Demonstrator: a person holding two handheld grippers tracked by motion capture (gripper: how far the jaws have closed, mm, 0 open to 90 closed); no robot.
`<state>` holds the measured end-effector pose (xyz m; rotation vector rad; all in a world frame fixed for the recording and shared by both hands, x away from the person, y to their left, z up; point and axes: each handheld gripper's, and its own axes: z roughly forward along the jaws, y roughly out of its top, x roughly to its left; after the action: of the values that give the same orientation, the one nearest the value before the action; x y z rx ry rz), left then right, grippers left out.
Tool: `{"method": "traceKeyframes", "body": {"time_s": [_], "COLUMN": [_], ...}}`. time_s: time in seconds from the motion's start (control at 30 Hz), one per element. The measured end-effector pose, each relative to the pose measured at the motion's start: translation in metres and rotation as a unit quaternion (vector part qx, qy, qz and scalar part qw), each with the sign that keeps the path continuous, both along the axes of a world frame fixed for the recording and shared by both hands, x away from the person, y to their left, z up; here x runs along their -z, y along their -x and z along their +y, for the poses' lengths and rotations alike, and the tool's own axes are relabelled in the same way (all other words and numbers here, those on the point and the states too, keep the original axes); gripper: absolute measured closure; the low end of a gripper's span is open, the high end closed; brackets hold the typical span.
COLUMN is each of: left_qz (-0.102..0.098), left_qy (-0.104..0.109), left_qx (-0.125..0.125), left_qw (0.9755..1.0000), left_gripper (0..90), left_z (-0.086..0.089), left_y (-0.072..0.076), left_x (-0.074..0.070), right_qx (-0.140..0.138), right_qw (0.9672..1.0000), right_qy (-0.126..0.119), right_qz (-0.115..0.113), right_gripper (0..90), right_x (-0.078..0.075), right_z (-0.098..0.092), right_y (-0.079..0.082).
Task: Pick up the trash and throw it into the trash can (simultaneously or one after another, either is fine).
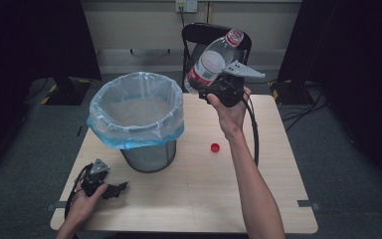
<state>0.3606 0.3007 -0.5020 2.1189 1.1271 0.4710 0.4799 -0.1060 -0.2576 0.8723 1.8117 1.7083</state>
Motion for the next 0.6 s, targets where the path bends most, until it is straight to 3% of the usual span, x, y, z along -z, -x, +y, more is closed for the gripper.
{"method": "traceKeyframes", "body": {"time_s": [0.33,0.6], "left_qz": [0.000,0.000], "left_qy": [0.000,0.000], "left_qx": [0.000,0.000], "left_qw": [1.0000,1.0000], "left_gripper": [0.0,0.0], "left_z": [0.000,0.000], "left_y": [0.000,0.000], "left_x": [0.000,0.000], "right_qx": [-0.023,-0.062], "right_qw": [0.9995,0.9975], "right_qy": [-0.019,-0.033], "right_qz": [-0.010,-0.005], "right_gripper": [29.7,29.6], "right_x": [-0.013,-0.019], "right_z": [0.011,0.026], "right_y": [0.003,0.005]}}
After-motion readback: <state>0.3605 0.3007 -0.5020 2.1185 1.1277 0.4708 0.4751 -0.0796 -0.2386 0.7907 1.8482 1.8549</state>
